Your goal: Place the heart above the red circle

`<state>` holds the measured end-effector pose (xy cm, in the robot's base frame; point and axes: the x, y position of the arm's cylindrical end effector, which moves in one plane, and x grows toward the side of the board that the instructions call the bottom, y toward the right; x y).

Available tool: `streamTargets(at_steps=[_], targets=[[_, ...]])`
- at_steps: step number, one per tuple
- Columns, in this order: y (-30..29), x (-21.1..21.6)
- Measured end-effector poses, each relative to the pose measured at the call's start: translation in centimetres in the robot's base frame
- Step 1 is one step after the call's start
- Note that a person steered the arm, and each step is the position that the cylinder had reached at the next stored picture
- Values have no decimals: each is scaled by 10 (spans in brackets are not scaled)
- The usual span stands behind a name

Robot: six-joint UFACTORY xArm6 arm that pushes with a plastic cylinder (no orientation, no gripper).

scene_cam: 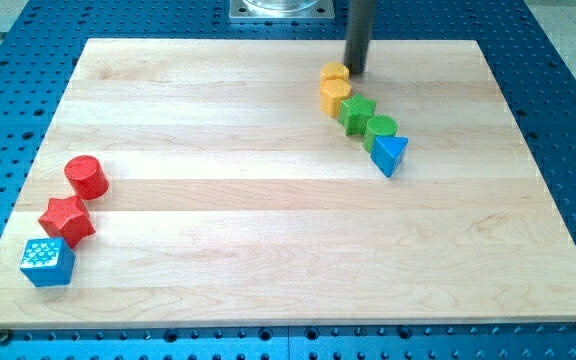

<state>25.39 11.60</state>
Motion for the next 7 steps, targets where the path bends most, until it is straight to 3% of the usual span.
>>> streamTargets(at_steps=[5, 7], targets=[[-15, 24], [-107, 23]])
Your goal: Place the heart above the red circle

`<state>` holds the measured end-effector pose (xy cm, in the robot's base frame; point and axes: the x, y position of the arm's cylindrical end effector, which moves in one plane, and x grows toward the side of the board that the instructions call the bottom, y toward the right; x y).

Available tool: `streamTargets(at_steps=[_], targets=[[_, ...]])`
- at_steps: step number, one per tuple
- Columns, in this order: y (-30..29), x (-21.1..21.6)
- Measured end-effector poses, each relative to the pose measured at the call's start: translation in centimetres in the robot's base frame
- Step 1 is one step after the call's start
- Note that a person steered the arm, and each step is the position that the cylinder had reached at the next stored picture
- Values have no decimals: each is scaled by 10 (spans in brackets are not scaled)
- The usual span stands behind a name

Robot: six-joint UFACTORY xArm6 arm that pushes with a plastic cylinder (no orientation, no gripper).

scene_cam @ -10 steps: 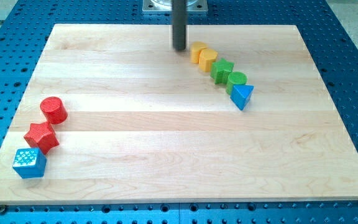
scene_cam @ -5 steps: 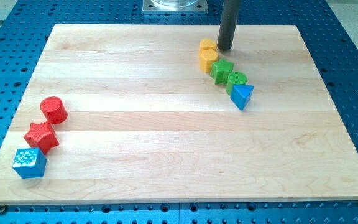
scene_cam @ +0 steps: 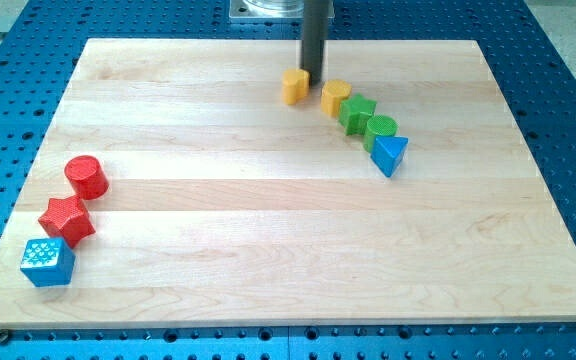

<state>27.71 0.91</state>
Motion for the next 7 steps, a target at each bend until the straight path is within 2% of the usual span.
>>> streamTargets(at_steps=[1, 2, 5, 7], targets=[[-16, 0], [12, -1], [24, 15], [-89, 36]])
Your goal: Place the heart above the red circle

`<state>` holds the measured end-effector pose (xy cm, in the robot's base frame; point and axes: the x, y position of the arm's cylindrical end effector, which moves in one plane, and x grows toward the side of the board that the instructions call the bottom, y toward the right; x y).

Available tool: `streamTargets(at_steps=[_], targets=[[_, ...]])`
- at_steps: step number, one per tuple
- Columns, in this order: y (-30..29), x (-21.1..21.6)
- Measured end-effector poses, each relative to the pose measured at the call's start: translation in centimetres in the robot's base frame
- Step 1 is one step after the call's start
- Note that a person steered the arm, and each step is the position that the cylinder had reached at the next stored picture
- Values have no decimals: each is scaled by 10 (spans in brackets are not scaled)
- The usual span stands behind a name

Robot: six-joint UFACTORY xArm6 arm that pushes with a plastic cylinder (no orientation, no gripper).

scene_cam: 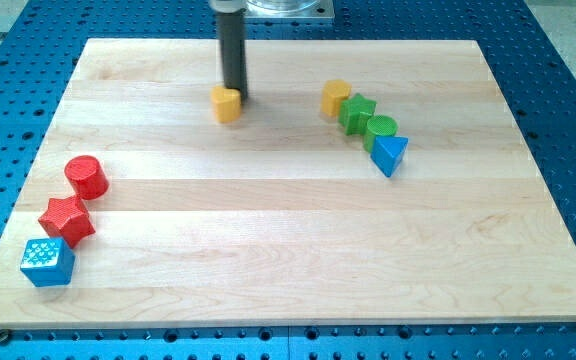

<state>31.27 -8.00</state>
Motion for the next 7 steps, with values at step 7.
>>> streamTargets(at_steps=[7], targets=[[-102, 57]])
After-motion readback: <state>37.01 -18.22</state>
